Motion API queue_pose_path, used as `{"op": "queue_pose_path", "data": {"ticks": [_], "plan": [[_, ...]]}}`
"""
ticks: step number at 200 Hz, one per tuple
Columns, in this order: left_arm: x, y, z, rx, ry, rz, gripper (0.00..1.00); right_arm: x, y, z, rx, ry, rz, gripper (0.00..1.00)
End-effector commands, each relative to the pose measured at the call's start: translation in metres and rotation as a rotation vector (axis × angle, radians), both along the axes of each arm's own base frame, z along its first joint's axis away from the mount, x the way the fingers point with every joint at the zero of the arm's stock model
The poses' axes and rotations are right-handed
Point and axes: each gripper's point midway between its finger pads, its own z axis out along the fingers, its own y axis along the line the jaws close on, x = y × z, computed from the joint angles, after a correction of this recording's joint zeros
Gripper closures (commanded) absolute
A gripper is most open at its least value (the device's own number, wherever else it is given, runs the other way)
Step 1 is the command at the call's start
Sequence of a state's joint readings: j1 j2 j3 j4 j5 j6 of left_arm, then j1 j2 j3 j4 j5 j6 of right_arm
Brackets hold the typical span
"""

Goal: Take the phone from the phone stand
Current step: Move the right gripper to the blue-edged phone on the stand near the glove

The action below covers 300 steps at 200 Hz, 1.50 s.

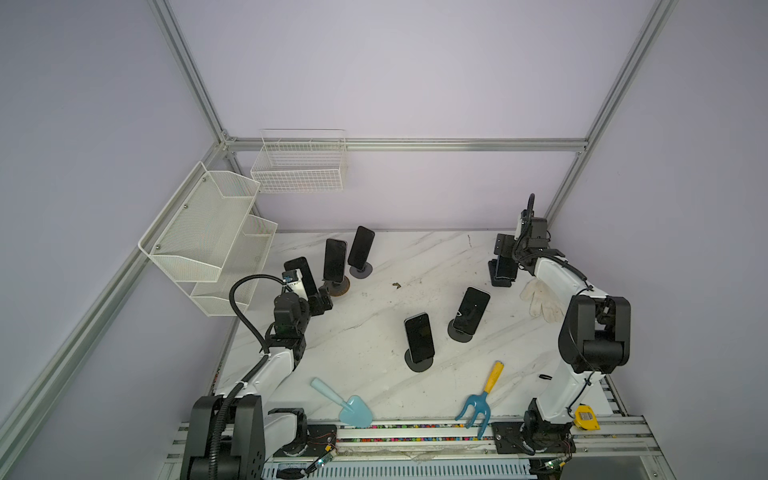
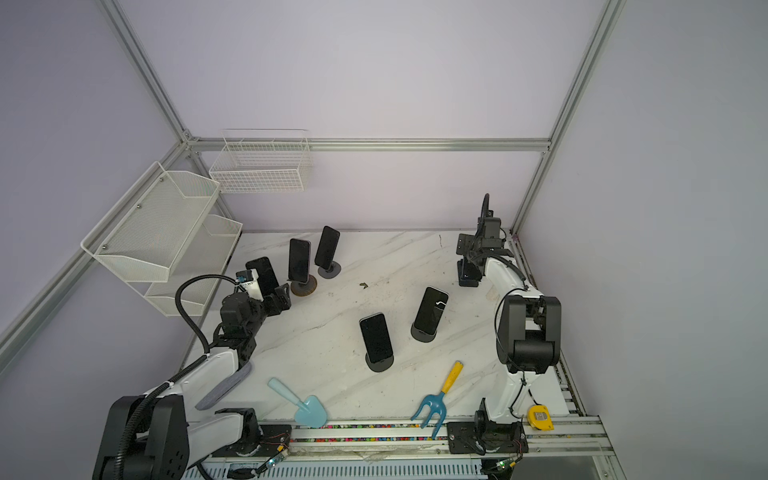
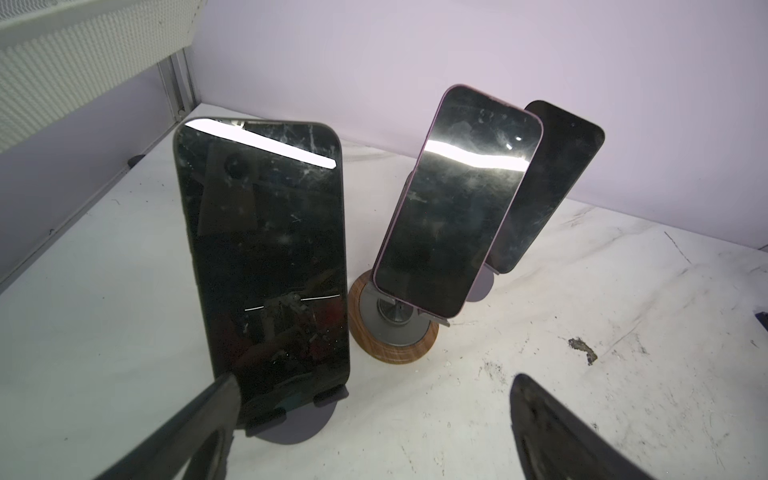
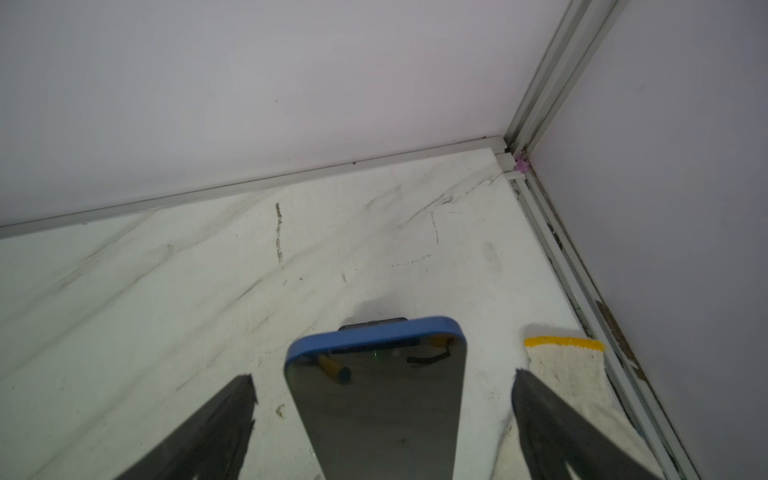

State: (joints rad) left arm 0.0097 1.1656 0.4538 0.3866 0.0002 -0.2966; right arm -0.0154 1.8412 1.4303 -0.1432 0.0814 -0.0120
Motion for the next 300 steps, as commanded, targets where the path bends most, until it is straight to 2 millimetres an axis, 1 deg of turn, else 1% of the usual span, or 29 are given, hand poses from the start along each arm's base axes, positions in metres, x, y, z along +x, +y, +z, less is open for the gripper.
{"op": "queue_pose_path", "data": {"ticks": [1,32,53,82,103,122,134,162,186,244,300], "plan": [[-0.001,-0.004,0.009,-0.012,-0.047,-0.012,0.0,-0.002,-0.006,-0.009,-0.059,0.086,0.015,0.03],[-0.001,-0.004,0.009,-0.011,-0.049,-0.008,0.0,0.006,-0.01,-0.01,-0.096,0.106,0.013,0.03],[-0.001,-0.001,0.008,-0.009,-0.045,0.009,0.0,0.012,-0.009,-0.016,-0.098,0.121,0.026,0.03],[-0.001,0.001,0.007,-0.01,-0.042,0.02,0.0,0.018,-0.008,-0.025,-0.113,0.143,0.046,0.08],[0.0,0.001,0.007,-0.01,-0.039,0.023,0.0,0.02,-0.007,-0.033,-0.106,0.158,0.054,0.09],[0.0,0.002,0.006,-0.009,-0.035,0.029,0.0,0.022,-0.002,-0.042,-0.093,0.171,0.08,0.14],[0.001,0.004,0.006,-0.01,-0.033,0.036,0.01,0.023,-0.002,-0.046,-0.09,0.177,0.086,0.16],[0.001,0.004,0.007,-0.01,-0.034,0.039,0.0,0.023,0.001,-0.046,-0.081,0.176,0.103,0.23],[0.001,0.004,0.006,-0.01,-0.03,0.039,0.0,0.023,0.001,-0.04,-0.088,0.161,0.107,0.29],[0.002,0.003,0.005,-0.01,-0.026,0.036,0.01,0.02,0.001,-0.025,-0.084,0.136,0.099,0.3],[0.001,0.001,0.006,-0.013,-0.029,0.023,0.01,0.017,0.007,0.008,-0.065,0.079,0.119,0.3]]}}
